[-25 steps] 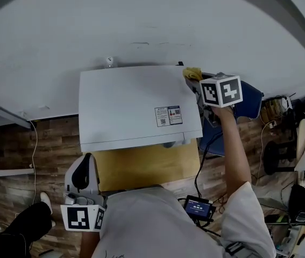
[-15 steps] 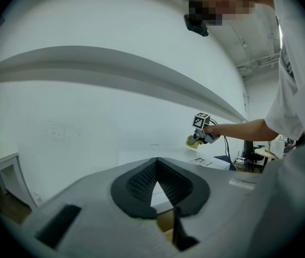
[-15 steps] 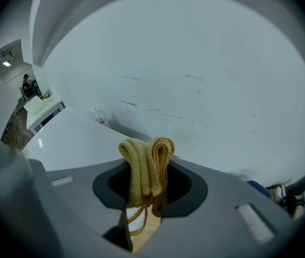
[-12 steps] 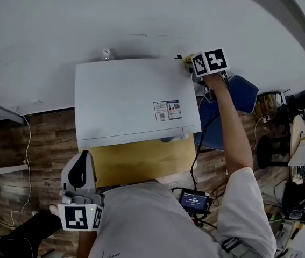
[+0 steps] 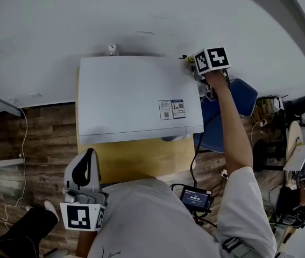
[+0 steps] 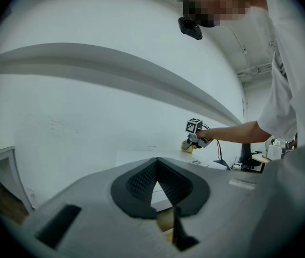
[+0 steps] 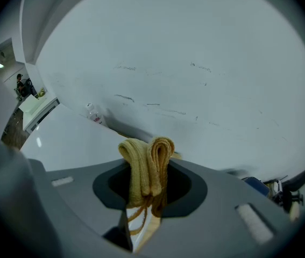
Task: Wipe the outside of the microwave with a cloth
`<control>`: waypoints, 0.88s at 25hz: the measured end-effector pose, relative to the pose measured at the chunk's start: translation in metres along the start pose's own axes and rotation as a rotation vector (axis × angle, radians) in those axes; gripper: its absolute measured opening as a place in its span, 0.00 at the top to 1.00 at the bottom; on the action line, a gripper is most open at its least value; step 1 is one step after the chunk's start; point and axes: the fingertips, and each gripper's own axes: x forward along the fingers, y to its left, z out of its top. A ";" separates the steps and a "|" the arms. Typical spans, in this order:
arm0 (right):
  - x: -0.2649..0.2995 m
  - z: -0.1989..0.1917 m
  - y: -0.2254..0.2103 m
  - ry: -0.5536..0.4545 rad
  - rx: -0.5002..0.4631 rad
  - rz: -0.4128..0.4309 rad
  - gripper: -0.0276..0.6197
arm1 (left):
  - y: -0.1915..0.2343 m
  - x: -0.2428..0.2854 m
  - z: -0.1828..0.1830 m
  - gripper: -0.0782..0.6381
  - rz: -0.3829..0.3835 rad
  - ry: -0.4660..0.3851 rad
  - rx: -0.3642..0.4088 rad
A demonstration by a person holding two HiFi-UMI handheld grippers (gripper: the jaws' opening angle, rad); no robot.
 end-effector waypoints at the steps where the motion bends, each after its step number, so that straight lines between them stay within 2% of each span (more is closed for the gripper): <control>1: 0.000 0.001 0.003 0.000 0.000 0.006 0.78 | 0.000 -0.001 0.000 0.89 -0.004 -0.001 -0.001; 22: 0.010 0.031 0.089 -0.029 -0.079 0.136 0.78 | -0.002 -0.002 0.001 0.89 -0.009 -0.031 -0.009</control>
